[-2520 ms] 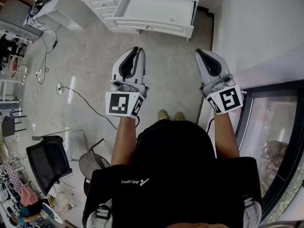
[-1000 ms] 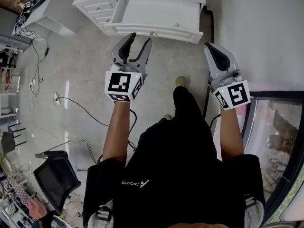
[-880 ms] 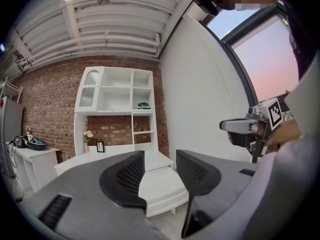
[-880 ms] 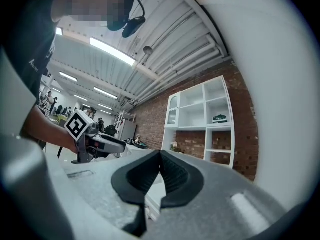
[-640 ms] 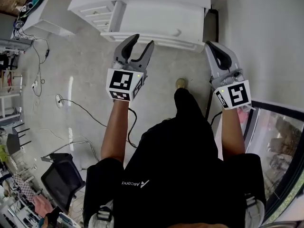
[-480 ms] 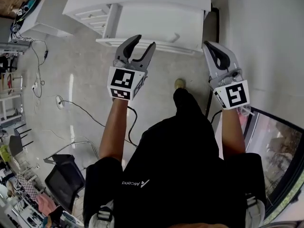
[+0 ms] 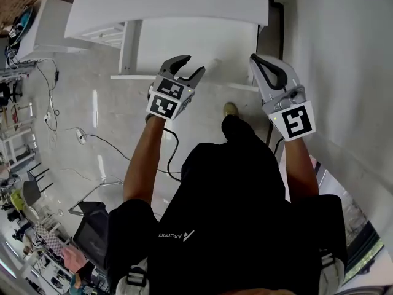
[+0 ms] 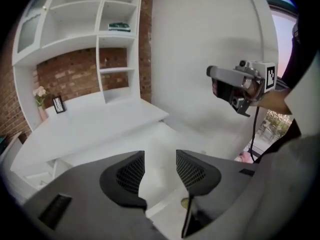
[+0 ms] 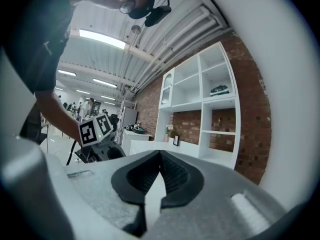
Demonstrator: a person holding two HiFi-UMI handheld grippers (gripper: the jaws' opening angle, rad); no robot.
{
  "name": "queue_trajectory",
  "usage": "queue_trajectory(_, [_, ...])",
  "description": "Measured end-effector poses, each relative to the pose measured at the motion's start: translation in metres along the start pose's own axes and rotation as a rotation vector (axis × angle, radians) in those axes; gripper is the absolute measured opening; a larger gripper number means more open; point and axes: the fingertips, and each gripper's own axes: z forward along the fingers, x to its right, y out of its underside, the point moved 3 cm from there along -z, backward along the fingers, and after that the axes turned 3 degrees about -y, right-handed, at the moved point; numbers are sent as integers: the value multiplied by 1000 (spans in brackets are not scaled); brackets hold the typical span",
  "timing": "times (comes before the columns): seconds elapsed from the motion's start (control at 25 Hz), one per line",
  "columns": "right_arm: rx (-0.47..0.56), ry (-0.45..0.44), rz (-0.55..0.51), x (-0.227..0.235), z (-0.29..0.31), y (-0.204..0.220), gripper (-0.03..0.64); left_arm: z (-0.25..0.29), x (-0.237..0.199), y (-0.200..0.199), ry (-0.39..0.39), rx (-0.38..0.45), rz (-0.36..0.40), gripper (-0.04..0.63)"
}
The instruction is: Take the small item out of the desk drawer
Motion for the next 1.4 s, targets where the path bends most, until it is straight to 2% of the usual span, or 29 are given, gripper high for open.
queue_trajectory(0.36, [-42,28,63,42,18,26,0,86,-7,34,160,-359,5,192])
queue_trajectory(0.52, [-58,63,85,52,22,37,0,113,2,43,266,-457,-33,193])
queue_trajectory(0.72, [-75,111,101,63,28,40,0,140,4,62,322,-583,-50,193])
queue_trajectory(1.04, [-129,176,132,79,19,63,0,175,17,94,391,-737,6,195])
queue_trajectory(1.4, [-149,194,155,84,24,87,0,191,17,116,436,-813,8,195])
